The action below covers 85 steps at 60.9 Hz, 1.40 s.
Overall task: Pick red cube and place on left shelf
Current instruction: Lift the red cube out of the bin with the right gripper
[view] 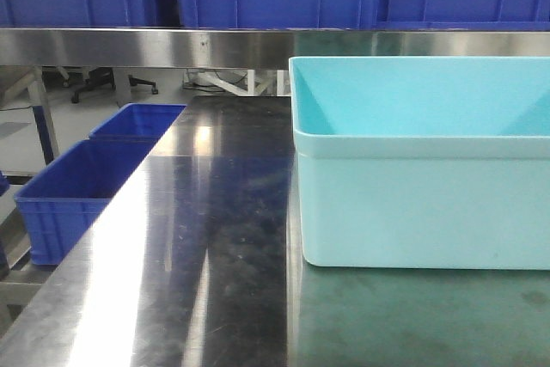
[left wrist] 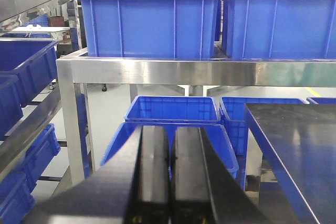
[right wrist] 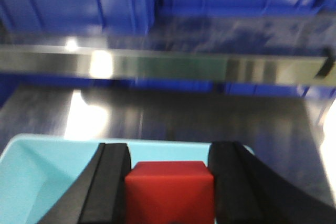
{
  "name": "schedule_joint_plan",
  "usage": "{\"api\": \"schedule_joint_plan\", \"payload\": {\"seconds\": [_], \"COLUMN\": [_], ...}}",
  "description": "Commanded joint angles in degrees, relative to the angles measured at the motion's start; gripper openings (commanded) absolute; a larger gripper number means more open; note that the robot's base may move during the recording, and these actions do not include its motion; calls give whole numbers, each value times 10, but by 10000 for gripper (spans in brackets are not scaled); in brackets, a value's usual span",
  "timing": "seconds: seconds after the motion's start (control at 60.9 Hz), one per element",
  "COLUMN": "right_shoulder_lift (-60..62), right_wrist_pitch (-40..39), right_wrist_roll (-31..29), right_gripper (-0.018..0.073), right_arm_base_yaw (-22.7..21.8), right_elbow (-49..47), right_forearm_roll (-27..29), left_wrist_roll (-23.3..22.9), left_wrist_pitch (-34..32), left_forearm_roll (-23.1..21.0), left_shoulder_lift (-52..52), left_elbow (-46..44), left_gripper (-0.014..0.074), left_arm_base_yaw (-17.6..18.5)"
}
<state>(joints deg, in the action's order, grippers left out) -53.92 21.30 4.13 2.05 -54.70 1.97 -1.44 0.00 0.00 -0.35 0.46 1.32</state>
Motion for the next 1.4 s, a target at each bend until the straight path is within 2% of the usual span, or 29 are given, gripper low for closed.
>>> {"api": "schedule_joint_plan", "payload": {"seconds": [0.0, 0.411, 1.38], "right_shoulder_lift": [57, 244, 251], "right_wrist_pitch": [-53, -99, -118], "right_wrist_roll": [-2, -2, -2], "right_gripper": [58, 58, 58], "right_arm_base_yaw": [-18, -24, -24], "right_elbow": [6, 147, 151], "right_forearm_roll": [-8, -10, -10], "left_wrist_roll": [0, 0, 0], "left_wrist_pitch": [-47, -47, -47], "left_forearm_roll": [0, 0, 0], "left_shoulder_lift": [-9, -9, -9], "left_elbow": [14, 14, 14], "left_gripper": [102, 102, 102], "left_arm_base_yaw": [2, 2, 2]}}
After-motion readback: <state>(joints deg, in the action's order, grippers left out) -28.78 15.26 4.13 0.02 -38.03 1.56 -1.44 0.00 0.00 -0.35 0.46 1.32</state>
